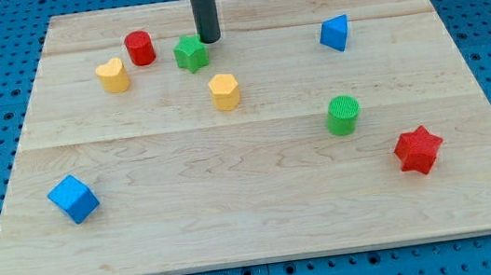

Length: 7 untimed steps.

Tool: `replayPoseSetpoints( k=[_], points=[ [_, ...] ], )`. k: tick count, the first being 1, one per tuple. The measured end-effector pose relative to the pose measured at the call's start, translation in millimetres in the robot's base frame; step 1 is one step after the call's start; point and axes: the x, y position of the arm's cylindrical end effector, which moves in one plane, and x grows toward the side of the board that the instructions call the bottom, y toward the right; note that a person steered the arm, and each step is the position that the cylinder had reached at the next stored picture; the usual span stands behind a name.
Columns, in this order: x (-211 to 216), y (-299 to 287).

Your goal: Push the triangle into the hexagon

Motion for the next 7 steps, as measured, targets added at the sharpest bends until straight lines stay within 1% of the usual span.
replayPoseSetpoints(
  k=[1, 2, 3, 4, 5, 6, 7],
  points=[
    [-4.1, 66.8],
    [-4.2, 153.5],
    [-7.4, 204.5],
    [5.2, 246.1],
    [19.6, 221.3],
    [19.5, 148.9],
    [19.5, 107.1]
  ],
)
